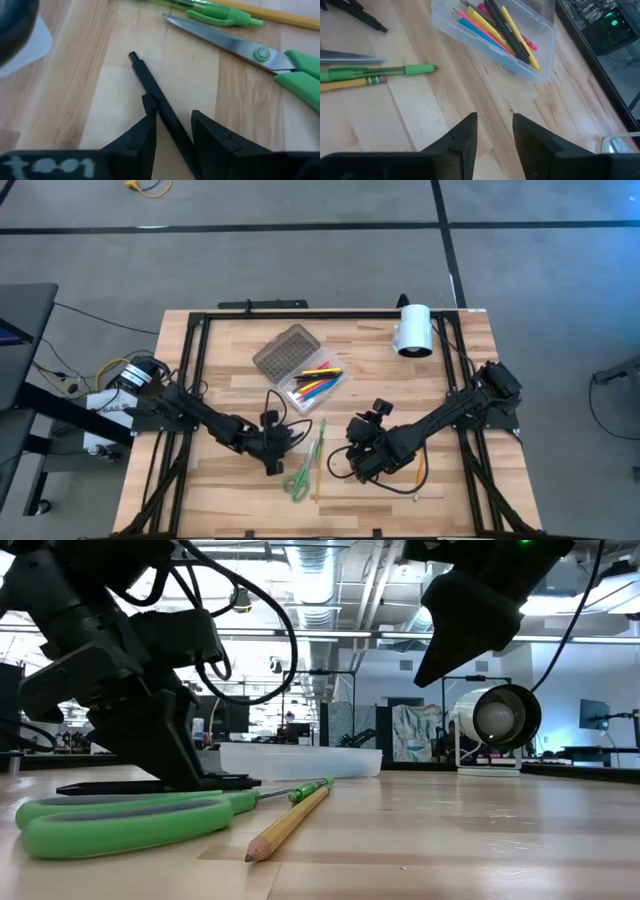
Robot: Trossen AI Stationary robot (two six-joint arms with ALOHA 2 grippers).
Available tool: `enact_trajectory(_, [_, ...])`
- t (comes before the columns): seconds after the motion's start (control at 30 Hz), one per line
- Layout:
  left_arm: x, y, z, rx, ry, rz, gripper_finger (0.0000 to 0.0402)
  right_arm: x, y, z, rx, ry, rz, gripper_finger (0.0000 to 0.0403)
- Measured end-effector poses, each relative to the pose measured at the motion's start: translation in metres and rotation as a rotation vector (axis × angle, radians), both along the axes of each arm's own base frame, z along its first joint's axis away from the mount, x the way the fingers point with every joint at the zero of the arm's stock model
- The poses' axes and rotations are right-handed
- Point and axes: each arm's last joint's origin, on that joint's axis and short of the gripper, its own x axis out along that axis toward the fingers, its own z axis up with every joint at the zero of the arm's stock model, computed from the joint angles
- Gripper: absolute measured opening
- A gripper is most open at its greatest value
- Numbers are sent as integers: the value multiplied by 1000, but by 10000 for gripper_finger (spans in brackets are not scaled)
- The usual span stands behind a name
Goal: Pick & place school supplies into a supply box
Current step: Put the black pen into the transparent supply box
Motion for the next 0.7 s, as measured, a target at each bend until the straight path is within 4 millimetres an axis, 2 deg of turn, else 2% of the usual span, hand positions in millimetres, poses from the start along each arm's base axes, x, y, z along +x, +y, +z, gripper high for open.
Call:
enact_trajectory(0.3, [3, -1, 12, 45, 80, 12, 100, 0, 0, 0, 4, -1, 1, 118])
enact_trajectory(0.53, [9, -4, 26, 119, 149, -10, 45, 0, 0, 0, 2, 2, 1, 118])
enact_trajectory(0.7, [9, -3, 27, 133, 160, -15, 6, 0, 0, 0, 1, 3, 3, 118])
